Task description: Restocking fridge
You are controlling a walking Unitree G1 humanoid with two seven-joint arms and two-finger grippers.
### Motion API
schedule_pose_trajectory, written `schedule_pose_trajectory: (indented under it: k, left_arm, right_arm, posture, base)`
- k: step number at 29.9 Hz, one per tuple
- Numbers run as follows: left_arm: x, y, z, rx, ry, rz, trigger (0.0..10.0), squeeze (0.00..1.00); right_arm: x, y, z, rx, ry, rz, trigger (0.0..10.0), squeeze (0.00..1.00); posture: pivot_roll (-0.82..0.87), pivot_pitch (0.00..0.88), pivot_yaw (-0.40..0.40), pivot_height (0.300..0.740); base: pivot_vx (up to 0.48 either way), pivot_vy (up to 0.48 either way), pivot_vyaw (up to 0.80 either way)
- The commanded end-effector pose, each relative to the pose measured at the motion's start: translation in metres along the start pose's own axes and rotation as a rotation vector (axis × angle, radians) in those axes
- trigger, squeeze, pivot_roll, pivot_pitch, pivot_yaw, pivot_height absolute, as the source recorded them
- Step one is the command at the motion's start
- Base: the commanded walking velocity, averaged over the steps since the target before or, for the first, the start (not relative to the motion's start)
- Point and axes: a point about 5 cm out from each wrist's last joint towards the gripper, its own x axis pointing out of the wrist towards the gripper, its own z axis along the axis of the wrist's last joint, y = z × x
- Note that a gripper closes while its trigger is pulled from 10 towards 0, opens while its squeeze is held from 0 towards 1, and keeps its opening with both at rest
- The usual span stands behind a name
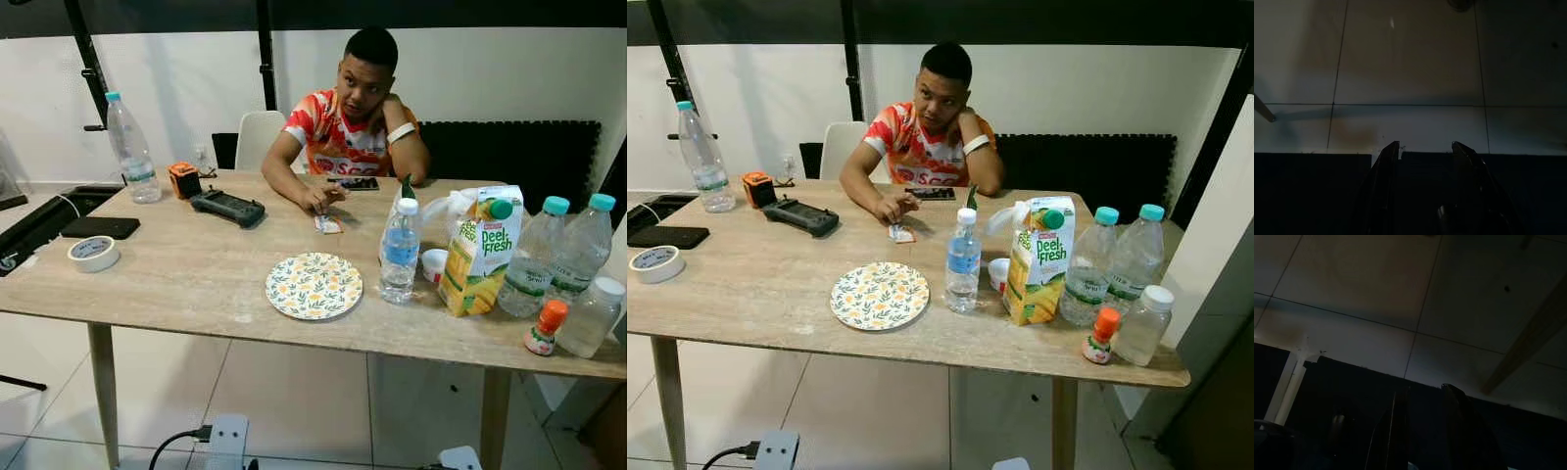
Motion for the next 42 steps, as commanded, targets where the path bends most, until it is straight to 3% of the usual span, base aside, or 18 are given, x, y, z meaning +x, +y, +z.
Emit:
schedule_pose_trajectory:
  k: [1,7,8,9,31,32,40,41,42]
  left_arm:
    - [-0.001,0.000,-0.008,0.020,0.051,-0.007,10.0,0.00]
    - [-0.001,-0.003,-0.012,0.062,0.080,-0.030,10.0,0.00]
    - [-0.002,-0.005,-0.013,0.087,0.086,-0.046,10.0,0.17]
    - [-0.002,-0.007,-0.014,0.092,0.089,-0.061,10.0,1.00]
    - [0.001,-0.006,-0.009,0.083,0.095,-0.040,10.0,1.00]
    - [0.001,-0.006,-0.009,0.067,0.101,-0.048,10.0,0.00]
    - [0.002,-0.011,-0.008,0.048,0.099,-0.084,10.0,0.00]
    - [0.001,-0.015,-0.008,0.033,0.087,-0.109,0.0,0.00]
    - [0.001,-0.015,-0.008,0.033,0.087,-0.109,0.0,0.00]
  right_arm:
    - [-0.002,0.001,-0.007,0.004,0.022,-0.005,10.0,0.00]
    - [-0.001,0.001,-0.005,0.033,0.012,0.001,10.0,0.00]
    - [-0.001,0.001,-0.004,0.047,-0.004,0.004,10.0,0.14]
    - [-0.001,0.001,-0.003,0.047,-0.010,0.004,10.0,1.00]
    - [0.000,-0.002,0.002,0.044,-0.021,-0.002,10.0,1.00]
    - [0.000,-0.002,0.002,0.044,-0.021,-0.003,10.0,0.00]
    - [-0.001,-0.005,0.000,0.051,-0.007,-0.009,10.0,0.00]
    - [-0.001,-0.005,0.001,0.064,-0.013,-0.005,0.0,0.00]
    - [-0.001,-0.005,0.001,0.064,-0.013,-0.005,0.0,0.00]
  posture:
    - [0.00,0.032,0.041,0.740]
    - [0.00,0.027,0.040,0.740]
    - [0.00,0.021,0.040,0.740]
    - [0.00,0.021,0.040,0.740]
    - [-0.01,0.033,0.031,0.740]
    - [-0.01,0.036,0.030,0.740]
    - [-0.01,0.035,0.031,0.740]
    - [-0.01,0.034,0.031,0.740]
    - [-0.01,0.034,0.031,0.740]
  base:
    - [0.000,0.000,0.00]
    - [0.000,0.000,0.00]
    - [0.000,0.000,0.00]
    - [0.000,0.000,0.00]
    - [0.000,0.000,0.00]
    - [0.000,0.000,0.00]
    - [0.000,0.000,0.00]
    - [0.000,0.000,0.00]
    - [0.000,0.000,0.00]
